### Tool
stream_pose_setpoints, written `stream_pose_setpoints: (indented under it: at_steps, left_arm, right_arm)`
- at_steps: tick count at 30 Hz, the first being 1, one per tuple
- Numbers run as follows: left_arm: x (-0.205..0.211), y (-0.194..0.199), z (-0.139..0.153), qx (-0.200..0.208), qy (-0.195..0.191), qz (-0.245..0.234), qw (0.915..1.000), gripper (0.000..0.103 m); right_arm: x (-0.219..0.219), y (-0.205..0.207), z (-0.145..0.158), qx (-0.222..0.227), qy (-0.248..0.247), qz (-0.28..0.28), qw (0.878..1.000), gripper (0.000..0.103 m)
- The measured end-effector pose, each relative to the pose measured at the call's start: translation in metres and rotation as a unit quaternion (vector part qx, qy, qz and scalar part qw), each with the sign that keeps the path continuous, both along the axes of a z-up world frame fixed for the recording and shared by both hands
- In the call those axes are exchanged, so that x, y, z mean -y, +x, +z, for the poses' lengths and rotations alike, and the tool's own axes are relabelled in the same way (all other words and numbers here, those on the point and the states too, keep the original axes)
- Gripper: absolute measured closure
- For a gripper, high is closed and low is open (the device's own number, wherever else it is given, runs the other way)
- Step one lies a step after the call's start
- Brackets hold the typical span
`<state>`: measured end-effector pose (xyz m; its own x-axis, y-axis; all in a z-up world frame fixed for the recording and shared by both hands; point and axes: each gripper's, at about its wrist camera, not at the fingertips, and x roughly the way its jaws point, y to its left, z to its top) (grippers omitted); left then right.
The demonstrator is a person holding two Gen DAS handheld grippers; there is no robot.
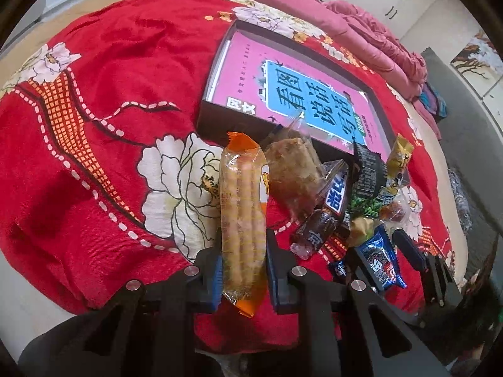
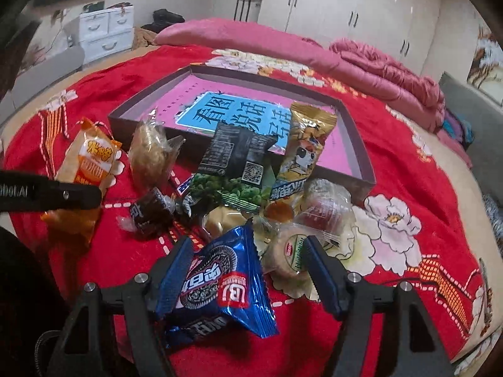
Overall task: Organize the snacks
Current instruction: 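Lift the bread roll and blue cookie pack and carry both over the tray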
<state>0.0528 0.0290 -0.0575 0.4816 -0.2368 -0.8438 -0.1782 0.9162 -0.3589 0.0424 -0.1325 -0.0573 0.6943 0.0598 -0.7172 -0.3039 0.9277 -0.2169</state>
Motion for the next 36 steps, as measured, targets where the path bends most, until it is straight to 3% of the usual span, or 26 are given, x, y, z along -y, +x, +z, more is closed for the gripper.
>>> stream_pose_setpoints:
  at_steps: [5,11,17,28,34,36]
  left_arm:
    - [0.001,0.0,0.0,0.004,0.001,-0.002,1.0,0.08]
    - [-0.003,0.001,0.0,0.007,-0.008,0.001,0.9999,0.08]
    - [-0.004,0.003,0.002,0.012,-0.009,-0.002,0.9999,0.08]
    - [-0.01,0.006,0.0,0.008,-0.01,0.006,0.9999,0.08]
    - [-0.01,0.006,0.0,0.008,-0.009,0.007,0.9999,0.08]
    - [-0.009,0.005,0.001,0.01,-0.009,0.007,0.9999,0.08]
  right_arm:
    - [-0.002,-0.011,-0.012,0.052,-0.02,0.025,0.998,0.031]
    - [0.003,-0.02,-0.019,0.091,-0.001,0.04,0.995,0.03]
    - [0.003,-0.03,-0.023,0.12,-0.001,0.02,0.993,0.025]
    - [-0.023,-0.037,-0.031,0.079,-0.026,-0.067,0.994,0.025]
    - [-0.039,-0.048,-0.036,0.106,-0.089,-0.002,0.99,0.046]
    - [-0.04,-0.048,-0.035,0.097,-0.092,0.026,0.991,0.062]
